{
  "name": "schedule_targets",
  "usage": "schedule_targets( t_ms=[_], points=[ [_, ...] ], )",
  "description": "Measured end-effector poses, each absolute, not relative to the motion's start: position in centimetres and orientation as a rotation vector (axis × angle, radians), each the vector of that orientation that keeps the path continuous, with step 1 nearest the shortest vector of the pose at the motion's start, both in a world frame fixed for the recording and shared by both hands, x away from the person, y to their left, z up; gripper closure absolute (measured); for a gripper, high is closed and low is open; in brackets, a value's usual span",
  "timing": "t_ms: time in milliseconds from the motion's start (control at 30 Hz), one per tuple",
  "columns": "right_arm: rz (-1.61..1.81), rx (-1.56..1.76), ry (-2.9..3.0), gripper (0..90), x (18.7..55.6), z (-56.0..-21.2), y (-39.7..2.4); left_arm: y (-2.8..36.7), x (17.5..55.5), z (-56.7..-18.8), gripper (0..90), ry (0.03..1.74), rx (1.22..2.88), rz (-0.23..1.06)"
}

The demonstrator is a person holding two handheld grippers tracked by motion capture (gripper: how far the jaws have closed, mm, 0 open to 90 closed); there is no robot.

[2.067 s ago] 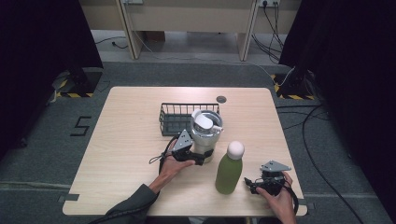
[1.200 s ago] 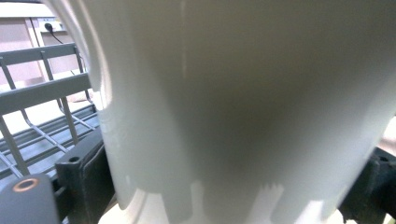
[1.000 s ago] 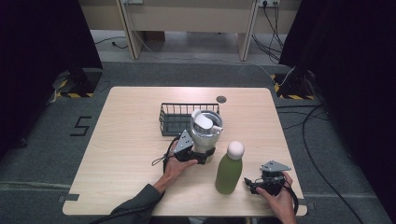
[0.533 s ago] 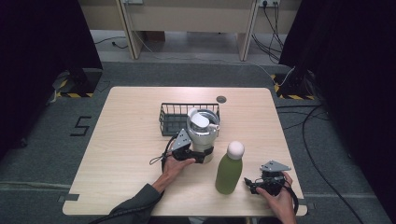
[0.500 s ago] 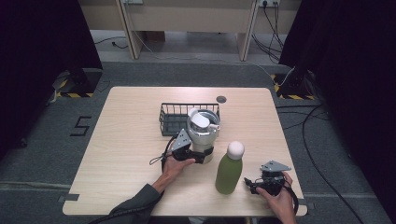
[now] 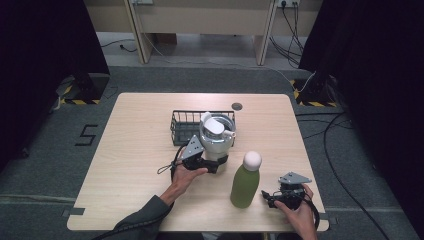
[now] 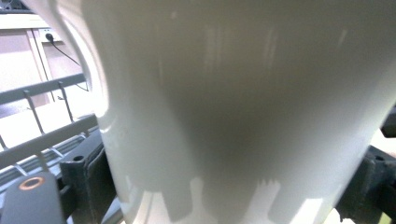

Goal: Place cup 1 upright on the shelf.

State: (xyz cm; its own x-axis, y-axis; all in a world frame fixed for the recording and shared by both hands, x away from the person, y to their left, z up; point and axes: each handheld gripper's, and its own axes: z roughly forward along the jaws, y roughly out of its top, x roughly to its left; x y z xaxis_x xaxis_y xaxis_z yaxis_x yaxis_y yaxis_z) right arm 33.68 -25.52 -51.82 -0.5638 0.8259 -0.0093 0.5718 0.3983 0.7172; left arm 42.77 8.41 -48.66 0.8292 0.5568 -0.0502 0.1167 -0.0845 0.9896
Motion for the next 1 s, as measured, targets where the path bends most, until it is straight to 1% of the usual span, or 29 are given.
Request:
schedule_targets(
  t_ms=[167, 333, 667, 800, 1000],
  points=[
    [0.964, 1.208, 2.297, 9.8, 33.7, -51.8, -25.5, 8.8, 42.9, -47.6, 11.1, 0.55, 1.644, 0.385],
    [0.964, 1.207, 2.297, 9.8, 33.7, -51.8, -25.5, 9.4, 42.8, -46.3, 11.0, 0.514, 1.666, 0.401],
    [0.965, 1.208, 2.297, 9.8, 33.7, -51.8, -25.5, 11.0, 43.1, -43.8, 11.1, 0.509, 1.681, 0.384],
    [0.964, 1.21, 2.297, 9.8, 33.7, -51.8, -25.5, 11.7, 43.2, -42.6, 11.1, 0.5, 1.698, 0.413],
    [0.964, 1.214, 2.296, 9.7, 33.7, -51.8, -25.5, 12.0, 43.4, -41.2, 11.1, 0.5, 1.701, 0.41]
  ],
)
